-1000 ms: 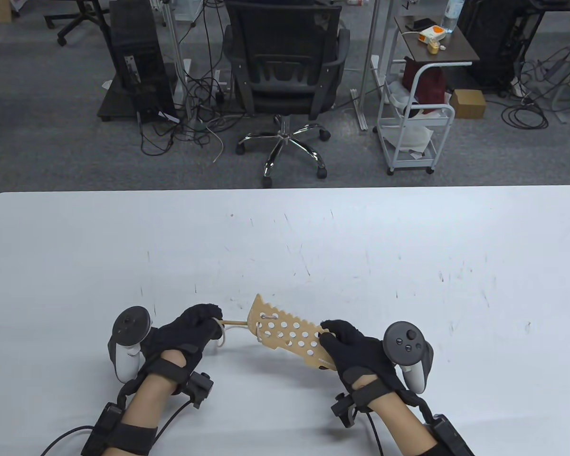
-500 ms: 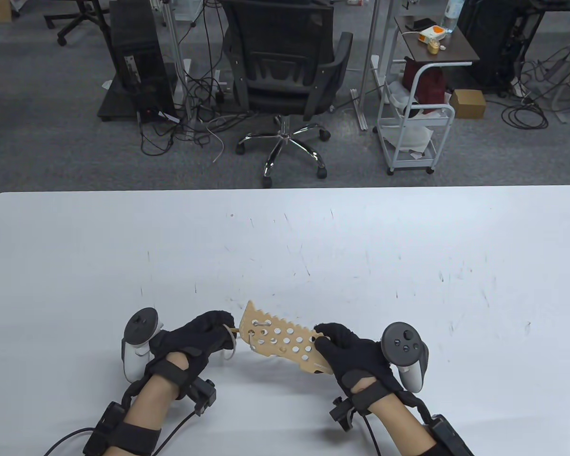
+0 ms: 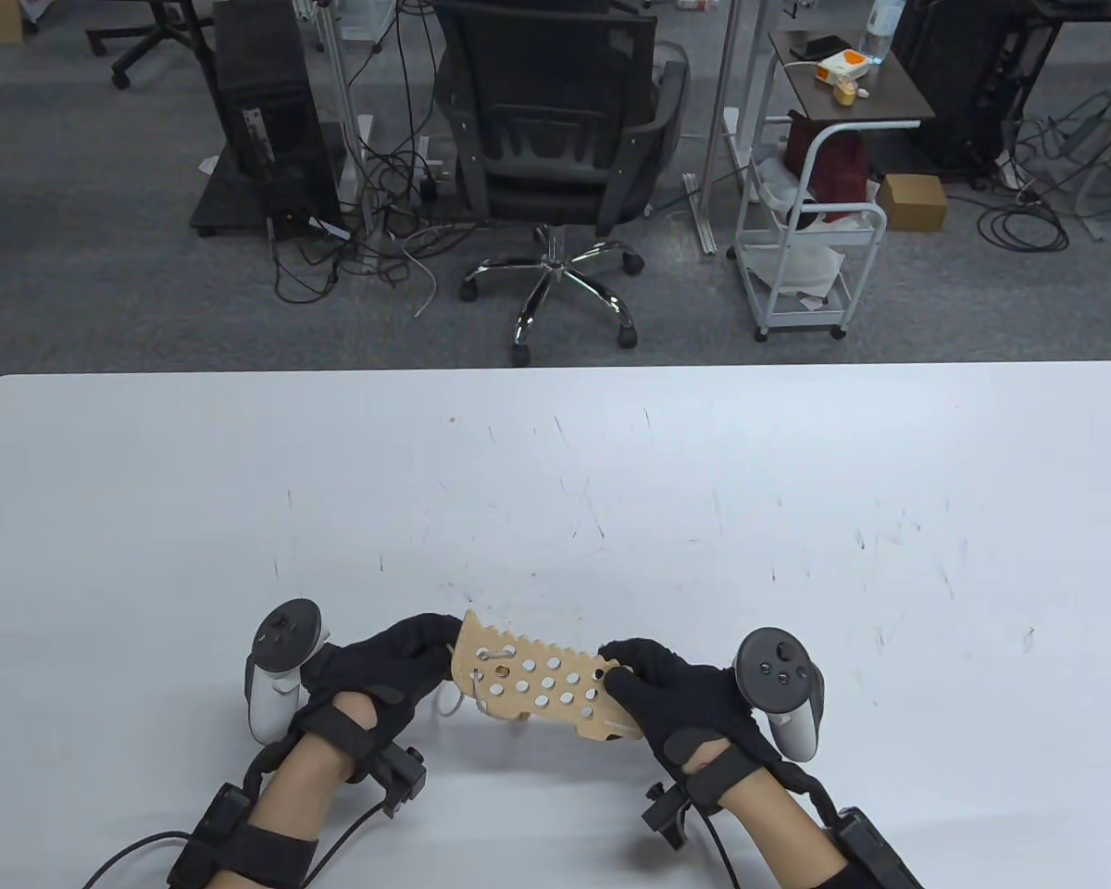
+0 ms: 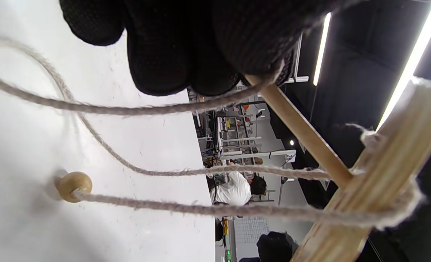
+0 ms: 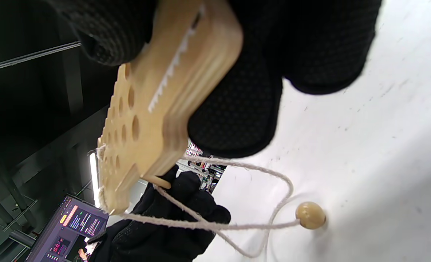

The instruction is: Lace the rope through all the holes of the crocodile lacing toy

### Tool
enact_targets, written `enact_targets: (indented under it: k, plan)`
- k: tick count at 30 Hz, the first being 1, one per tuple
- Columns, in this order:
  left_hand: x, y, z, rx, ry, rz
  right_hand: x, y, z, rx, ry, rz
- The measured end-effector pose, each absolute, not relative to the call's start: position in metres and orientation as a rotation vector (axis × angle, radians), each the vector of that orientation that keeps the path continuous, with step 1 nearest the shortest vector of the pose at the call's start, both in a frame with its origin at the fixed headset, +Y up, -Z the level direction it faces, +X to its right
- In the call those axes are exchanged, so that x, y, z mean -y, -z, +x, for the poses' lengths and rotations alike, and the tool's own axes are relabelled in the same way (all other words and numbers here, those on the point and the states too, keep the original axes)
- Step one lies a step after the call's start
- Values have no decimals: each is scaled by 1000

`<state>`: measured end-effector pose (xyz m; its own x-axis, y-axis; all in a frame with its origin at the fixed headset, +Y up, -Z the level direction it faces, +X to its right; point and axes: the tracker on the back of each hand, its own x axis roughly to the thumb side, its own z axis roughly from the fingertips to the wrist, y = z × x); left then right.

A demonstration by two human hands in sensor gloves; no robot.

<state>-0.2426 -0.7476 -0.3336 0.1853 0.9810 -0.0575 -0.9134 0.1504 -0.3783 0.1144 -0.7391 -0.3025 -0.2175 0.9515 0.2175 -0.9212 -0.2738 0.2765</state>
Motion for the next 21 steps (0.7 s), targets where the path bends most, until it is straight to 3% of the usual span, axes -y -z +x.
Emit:
enact_targets:
  k: [11,21]
  plan:
    - [746,331,-233,318,-1427,-408,740,303,113,-108,-1814,398]
    - [758,328,-224,361,-1688,-612,741,305,115,-110,-1821,370]
